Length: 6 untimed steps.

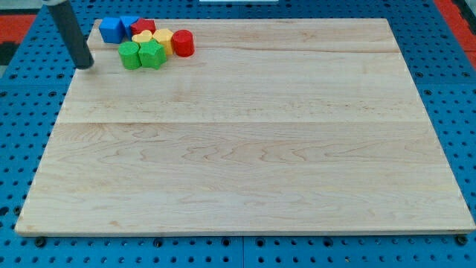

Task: Separate the blue triangle from the group of blocks

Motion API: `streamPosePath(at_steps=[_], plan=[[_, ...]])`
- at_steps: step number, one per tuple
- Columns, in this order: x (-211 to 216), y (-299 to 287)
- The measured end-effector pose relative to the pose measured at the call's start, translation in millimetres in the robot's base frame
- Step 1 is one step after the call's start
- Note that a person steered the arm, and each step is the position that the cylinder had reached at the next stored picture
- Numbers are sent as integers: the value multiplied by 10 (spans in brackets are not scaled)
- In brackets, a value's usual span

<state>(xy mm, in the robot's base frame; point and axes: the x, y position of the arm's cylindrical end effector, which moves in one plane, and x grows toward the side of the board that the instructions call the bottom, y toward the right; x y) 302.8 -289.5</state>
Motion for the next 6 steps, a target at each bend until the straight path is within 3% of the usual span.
streamPosePath(at_steps=[3, 6], plan=[[-970, -142], [-964, -85]])
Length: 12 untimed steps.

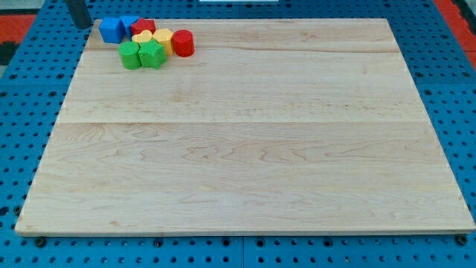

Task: Separate the blue triangle from the group of blocks

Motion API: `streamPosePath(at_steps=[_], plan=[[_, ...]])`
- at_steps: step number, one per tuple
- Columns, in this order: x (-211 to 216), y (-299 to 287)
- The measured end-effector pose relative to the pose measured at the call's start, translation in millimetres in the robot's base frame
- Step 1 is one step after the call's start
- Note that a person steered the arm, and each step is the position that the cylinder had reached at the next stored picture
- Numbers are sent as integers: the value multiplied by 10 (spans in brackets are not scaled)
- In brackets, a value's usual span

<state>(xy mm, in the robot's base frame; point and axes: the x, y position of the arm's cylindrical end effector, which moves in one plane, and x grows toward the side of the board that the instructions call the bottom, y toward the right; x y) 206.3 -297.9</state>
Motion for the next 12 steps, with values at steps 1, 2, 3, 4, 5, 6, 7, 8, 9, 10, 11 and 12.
streamPosePath(at_steps=[1, 2, 3, 4, 5, 6, 7, 8, 9, 10, 11, 12], plan=[[1, 79], [18, 430], [74, 959], [116, 1099], [108, 927], [-143, 939], [-153, 964], [-153, 964], [-146, 1359], [-139, 1700], [-141, 1689], [-48, 1934]])
